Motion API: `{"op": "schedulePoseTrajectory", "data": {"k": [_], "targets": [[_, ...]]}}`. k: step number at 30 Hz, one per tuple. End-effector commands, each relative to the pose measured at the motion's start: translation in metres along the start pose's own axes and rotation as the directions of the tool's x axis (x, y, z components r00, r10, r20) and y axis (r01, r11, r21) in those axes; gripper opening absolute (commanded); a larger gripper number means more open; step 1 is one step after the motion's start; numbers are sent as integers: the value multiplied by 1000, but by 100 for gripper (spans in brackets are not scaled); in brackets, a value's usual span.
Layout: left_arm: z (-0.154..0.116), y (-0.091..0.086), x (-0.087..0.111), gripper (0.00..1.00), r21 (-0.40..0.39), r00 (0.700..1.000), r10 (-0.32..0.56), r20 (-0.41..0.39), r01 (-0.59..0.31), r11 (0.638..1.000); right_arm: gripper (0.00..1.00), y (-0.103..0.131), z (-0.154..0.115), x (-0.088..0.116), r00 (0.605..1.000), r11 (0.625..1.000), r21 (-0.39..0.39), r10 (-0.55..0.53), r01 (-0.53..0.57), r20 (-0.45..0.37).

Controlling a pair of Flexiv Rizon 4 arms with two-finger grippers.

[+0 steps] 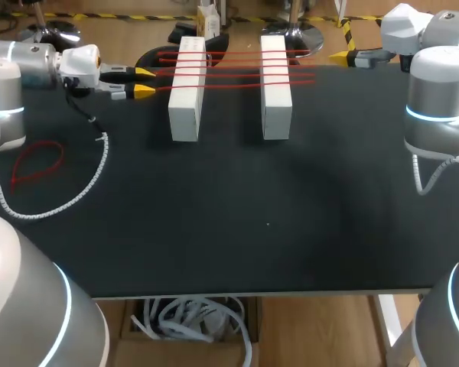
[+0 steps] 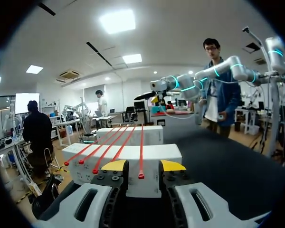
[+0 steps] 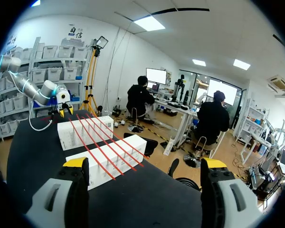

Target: Grab the tape and strap the tape.

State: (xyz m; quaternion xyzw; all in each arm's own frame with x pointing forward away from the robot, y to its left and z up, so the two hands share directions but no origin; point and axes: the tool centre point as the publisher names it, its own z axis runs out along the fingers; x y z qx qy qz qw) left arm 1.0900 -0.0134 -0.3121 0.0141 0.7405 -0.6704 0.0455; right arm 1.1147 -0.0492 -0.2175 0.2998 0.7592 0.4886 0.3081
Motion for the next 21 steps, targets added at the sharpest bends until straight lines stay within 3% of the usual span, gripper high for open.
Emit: {"op": "schedulePoseTrajectory", "data": {"k": [1, 21], "targets": [[-1, 11, -8, 27, 13, 1000, -5, -27, 5, 1000, 100, 0, 0, 0, 1000, 1000, 2, 0, 0, -1], [3, 24, -9, 22, 20, 999, -25, -35, 26, 999, 100, 0, 0, 0, 1000, 1000, 2, 0, 0, -1]]}}
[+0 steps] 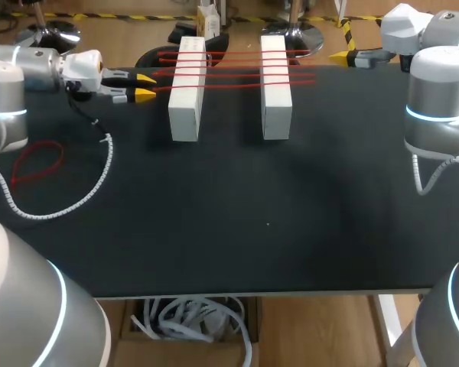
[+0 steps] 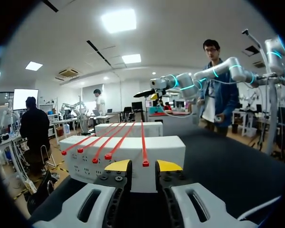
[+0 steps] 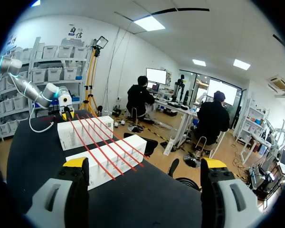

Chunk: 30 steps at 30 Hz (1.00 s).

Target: Grab the tape and strap the tape.

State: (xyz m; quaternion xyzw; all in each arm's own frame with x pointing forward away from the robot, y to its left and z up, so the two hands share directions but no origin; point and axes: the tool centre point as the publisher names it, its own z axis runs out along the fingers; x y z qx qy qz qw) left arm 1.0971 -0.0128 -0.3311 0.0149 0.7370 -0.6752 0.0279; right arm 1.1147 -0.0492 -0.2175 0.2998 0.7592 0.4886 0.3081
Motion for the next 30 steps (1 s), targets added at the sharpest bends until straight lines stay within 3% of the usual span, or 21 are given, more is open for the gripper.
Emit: {"op": "schedulePoseTrajectory", "data": {"k": [1, 14, 30], "targets": [[1, 5, -2, 22, 9, 1000, -4, -7, 4, 1000, 100, 0, 0, 0, 1000, 1000, 2, 0, 0, -1], [1, 5, 2, 14, 14, 1000, -12, 4, 12, 1000, 100, 0, 0, 0, 1000, 1000, 2, 0, 0, -1], [1, -1, 6, 14, 19, 1000, -4, 13, 4, 1000, 100, 0, 0, 0, 1000, 1000, 2, 0, 0, -1]]}}
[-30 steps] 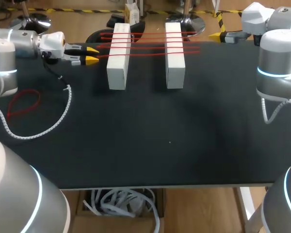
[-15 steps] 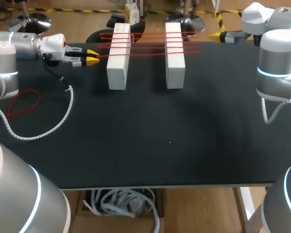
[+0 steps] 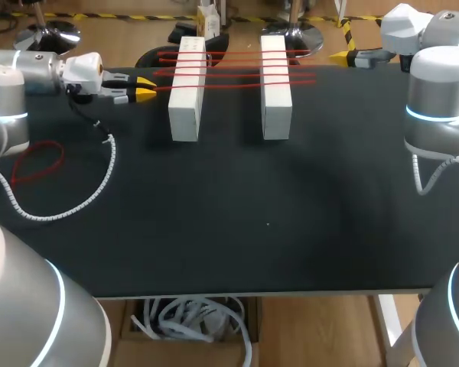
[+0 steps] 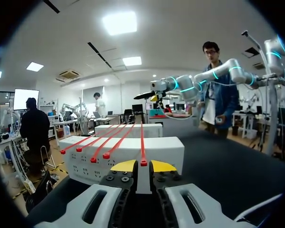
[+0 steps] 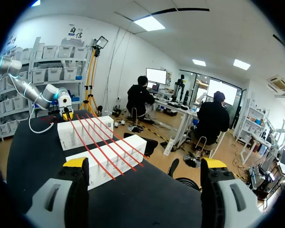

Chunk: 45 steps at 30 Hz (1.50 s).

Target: Grab the tape and strap the tape.

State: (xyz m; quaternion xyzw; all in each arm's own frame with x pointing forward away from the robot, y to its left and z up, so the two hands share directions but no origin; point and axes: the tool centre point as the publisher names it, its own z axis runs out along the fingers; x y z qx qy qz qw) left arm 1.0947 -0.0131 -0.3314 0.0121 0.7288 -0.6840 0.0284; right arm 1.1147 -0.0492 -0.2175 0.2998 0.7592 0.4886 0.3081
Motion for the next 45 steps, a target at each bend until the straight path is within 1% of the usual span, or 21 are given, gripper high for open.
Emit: {"op": "schedulePoseTrajectory", "data": {"k": [1, 13, 23, 28, 29, 30, 36, 41, 45], "targets": [[1, -1, 4, 15, -5, 1000, -1, 8, 1, 1000, 100, 0, 0, 0, 1000, 1000, 2, 0, 0, -1], [1, 0, 5, 16, -3, 1000, -2, 11, 2, 1000, 100, 0, 0, 0, 1000, 1000, 2, 0, 0, -1], [4, -1, 7, 11, 1, 1000, -4, 9, 4, 1000, 100, 0, 0, 0, 1000, 1000, 2, 0, 0, -1], [5, -2, 7, 11, 3, 1000, -2, 8, 2, 1000, 100, 0, 0, 0, 1000, 1000, 2, 0, 0, -1], [5, -2, 7, 2, 3, 1000, -1, 9, 1, 1000, 100, 0, 0, 0, 1000, 1000, 2, 0, 0, -1], [5, -2, 7, 0, 3, 1000, -1, 10, 1, 1000, 100, 0, 0, 0, 1000, 1000, 2, 0, 0, -1], [5, -3, 7, 0, 7, 1000, 1, 10, -1, 1000, 100, 0, 0, 0, 1000, 1000, 2, 0, 0, -1], [6, -9, 9, 0, 73, 999, -23, 37, 20, 997, 100, 0, 0, 0, 1000, 1000, 2, 0, 0, -1], [8, -18, 14, 0, 136, 997, -47, 59, 39, 990, 100, 0, 0, 0, 1000, 1000, 2, 0, 0, -1]]}}
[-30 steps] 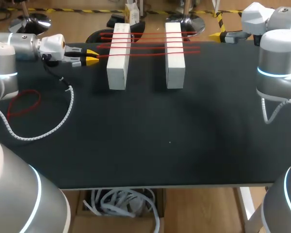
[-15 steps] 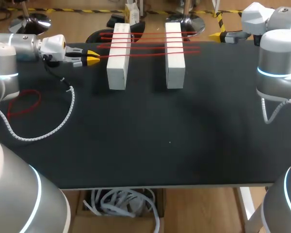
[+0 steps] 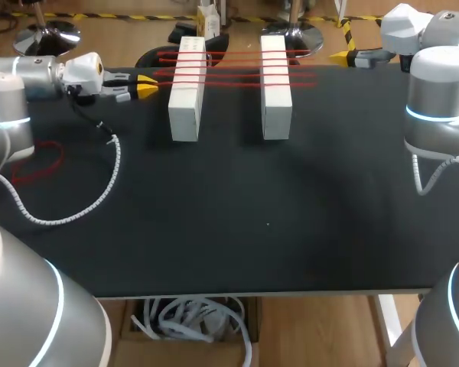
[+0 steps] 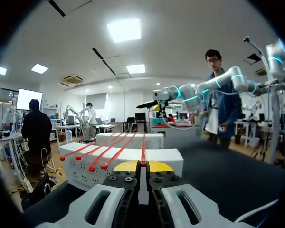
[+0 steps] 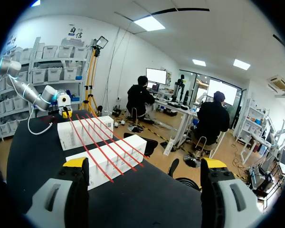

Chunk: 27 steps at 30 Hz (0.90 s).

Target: Grab the tape and strap the tape.

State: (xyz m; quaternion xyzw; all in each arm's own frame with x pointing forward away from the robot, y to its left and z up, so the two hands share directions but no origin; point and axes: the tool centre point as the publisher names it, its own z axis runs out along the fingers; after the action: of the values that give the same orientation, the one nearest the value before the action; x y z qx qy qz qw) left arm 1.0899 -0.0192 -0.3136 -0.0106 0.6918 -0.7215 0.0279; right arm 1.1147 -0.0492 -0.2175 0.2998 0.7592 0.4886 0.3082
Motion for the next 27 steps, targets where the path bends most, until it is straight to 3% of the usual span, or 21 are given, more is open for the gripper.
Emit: {"op": "schedulePoseTrajectory", "data": {"k": [1, 10, 16, 27], "targets": [[5, -1, 11, 0, 39, 1000, -23, 12, 22, 999, 100, 0, 0, 0, 1000, 1000, 2, 0, 0, -2], [13, -27, 20, 0, 181, 998, -62, 33, 55, 982, 100, 0, 0, 0, 1000, 1000, 2, 0, 0, -2], [13, -52, 21, 0, 271, 999, -35, 22, 28, 962, 100, 0, 0, 0, 1000, 1000, 2, 0, 0, -2], [16, -79, 27, 0, 351, 999, 0, -33, 12, 936, 100, 0, 0, 0, 1000, 1000, 2, 0, 0, -2]]}}
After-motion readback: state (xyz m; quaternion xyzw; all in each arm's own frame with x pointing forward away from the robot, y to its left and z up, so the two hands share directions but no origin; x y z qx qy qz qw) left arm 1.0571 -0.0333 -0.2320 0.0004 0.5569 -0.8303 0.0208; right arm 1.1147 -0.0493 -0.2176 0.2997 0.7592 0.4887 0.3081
